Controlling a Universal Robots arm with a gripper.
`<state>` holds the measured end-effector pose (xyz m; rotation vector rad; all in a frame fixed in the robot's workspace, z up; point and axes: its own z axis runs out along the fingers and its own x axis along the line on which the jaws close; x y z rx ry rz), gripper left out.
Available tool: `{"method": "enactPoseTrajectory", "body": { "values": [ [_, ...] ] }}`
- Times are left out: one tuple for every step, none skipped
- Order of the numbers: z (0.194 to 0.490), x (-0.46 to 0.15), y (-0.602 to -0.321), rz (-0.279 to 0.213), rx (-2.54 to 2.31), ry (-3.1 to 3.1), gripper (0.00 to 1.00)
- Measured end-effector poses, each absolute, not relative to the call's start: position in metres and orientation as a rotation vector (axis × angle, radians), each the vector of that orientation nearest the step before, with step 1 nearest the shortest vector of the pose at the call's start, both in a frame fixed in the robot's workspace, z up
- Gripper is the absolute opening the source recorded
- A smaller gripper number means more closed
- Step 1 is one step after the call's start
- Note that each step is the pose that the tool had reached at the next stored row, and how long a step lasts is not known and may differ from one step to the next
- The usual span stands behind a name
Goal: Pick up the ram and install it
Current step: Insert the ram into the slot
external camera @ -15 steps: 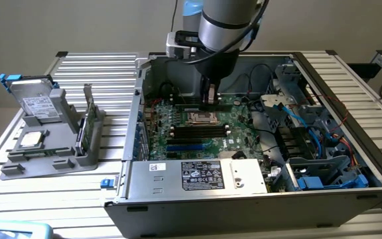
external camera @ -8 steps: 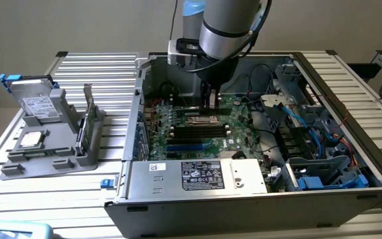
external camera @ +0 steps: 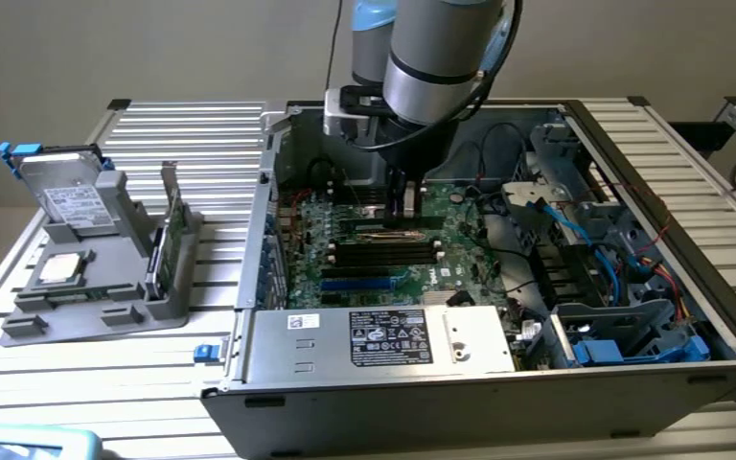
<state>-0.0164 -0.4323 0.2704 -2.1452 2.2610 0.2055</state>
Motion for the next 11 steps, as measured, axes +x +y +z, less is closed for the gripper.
{"method": "enactPoseTrajectory", "body": {
  "values": [
    [0.269, -0.016, -0.432, 0.204, -2.146, 2.262, 0.14],
    [0.267, -0.016, -0.432, 0.202, -2.147, 2.263, 0.14],
    [0.266, -0.016, -0.432, 0.201, -2.147, 2.263, 0.14],
    [0.264, -0.016, -0.432, 0.200, -2.147, 2.264, 0.14],
    [0.262, -0.016, -0.432, 0.200, -2.147, 2.265, 0.14],
    [0.260, -0.016, -0.432, 0.199, -2.145, 2.267, 0.14],
    [0.259, -0.016, -0.432, 0.198, -2.143, 2.269, 0.14],
    [0.257, -0.016, -0.432, 0.198, -2.141, 2.271, 0.14],
    [0.255, -0.016, -0.432, 0.197, -2.139, 2.273, 0.14],
    [0.253, -0.016, -0.432, 0.197, -2.136, 2.276, 0.14],
    [0.251, -0.016, -0.432, 0.196, -2.134, 2.278, 0.14]
  ]
}}
